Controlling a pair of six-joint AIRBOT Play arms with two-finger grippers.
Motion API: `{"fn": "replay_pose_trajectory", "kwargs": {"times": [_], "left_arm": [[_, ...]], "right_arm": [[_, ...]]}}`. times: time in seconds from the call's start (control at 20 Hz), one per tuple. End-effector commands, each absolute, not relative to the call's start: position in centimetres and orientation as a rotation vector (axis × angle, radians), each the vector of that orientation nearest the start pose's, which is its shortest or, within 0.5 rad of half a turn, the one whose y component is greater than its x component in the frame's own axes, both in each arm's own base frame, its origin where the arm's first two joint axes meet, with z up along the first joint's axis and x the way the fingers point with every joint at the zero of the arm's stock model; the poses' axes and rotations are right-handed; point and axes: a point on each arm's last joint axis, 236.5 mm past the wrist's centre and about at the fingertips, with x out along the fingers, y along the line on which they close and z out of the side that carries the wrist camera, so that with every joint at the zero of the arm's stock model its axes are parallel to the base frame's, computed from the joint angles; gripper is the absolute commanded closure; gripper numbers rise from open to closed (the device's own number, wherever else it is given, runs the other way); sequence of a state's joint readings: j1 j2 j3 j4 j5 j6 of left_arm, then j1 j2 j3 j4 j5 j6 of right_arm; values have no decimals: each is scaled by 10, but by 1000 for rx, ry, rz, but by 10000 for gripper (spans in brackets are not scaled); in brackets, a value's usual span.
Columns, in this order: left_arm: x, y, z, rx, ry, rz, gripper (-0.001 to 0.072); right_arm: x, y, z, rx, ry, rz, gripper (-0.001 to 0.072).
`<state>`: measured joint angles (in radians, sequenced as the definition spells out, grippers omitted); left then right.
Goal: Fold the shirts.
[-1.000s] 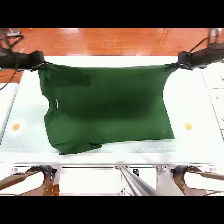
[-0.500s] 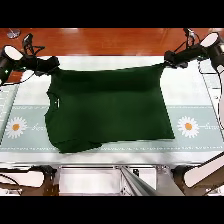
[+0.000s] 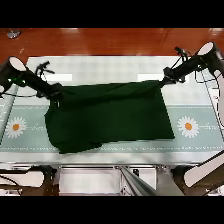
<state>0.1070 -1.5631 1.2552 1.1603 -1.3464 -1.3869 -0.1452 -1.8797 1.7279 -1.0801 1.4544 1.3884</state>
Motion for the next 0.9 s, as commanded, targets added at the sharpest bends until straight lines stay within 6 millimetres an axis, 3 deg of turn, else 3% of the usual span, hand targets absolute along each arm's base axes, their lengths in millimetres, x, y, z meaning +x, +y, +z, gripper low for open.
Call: {"fn": "replay_pose_trajectory", "kwargs": {"times": [0.0,0.15,0.25,0.35,0.45,0.6,0.85], "left_arm": [[336,-54,-72,-343,1690,-302,4],[333,-38,-62,-299,1682,-252,1],[323,-30,-50,-313,1665,-232,1],[294,-19,-51,-366,1676,-189,1],[253,-10,-60,-456,1715,-123,1],[198,-13,-77,-603,1746,3,1],[155,-46,-84,-721,1717,-18,2]], "right_arm": [[450,46,-57,415,1556,369,90],[438,26,-43,439,1579,350,92],[425,-1,-33,458,1583,301,93],[410,-25,-29,520,1537,235,93],[385,-34,-34,594,1500,190,93],[356,-13,-42,682,1422,214,94],[334,27,-49,789,1373,331,94]]}}
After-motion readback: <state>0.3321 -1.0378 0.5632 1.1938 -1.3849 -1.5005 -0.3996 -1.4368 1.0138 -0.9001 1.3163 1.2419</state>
